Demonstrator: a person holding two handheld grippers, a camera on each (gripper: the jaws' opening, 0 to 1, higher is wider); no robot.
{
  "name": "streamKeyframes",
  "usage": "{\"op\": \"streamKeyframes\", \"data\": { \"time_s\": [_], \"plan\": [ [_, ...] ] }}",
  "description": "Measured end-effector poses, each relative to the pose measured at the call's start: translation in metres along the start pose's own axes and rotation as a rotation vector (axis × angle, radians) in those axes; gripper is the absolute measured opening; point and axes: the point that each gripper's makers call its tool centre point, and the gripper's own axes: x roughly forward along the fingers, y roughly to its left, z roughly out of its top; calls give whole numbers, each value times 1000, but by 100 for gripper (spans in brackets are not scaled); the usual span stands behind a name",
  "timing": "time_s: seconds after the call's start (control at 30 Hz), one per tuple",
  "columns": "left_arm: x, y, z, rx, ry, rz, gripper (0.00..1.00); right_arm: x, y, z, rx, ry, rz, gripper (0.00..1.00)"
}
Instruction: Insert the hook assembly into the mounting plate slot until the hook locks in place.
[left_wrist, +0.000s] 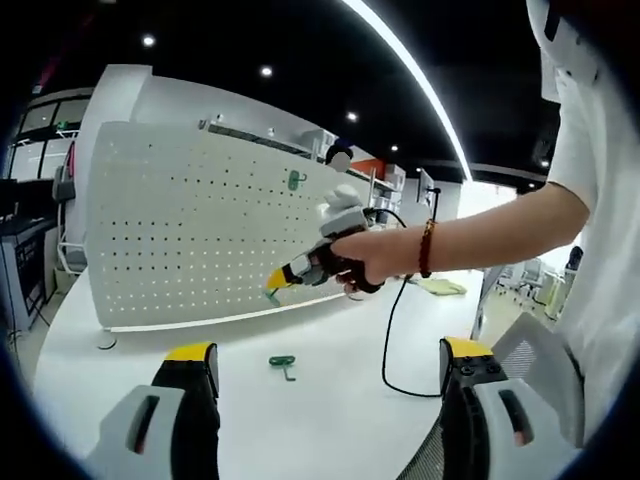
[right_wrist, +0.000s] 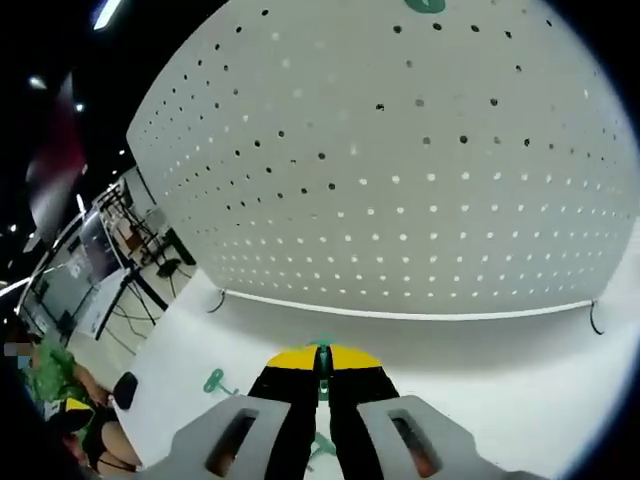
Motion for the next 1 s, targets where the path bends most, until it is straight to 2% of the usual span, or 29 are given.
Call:
{"op": "streamKeyframes", "data": {
  "time_s": [0.17, 0.43, 1.0],
  "plan": [
    [2, -2, 5, 11, -2, -12, 94, -7, 2, 9, -8, -34, 5, 1],
    [4, -15, 7, 38, 16, -51, 93, -24, 1, 31, -14, -133, -10, 1],
    [7, -31, 9, 68, 32, -86, 94, -60, 8, 92, -64, -354, -61, 1]
  ]
}}
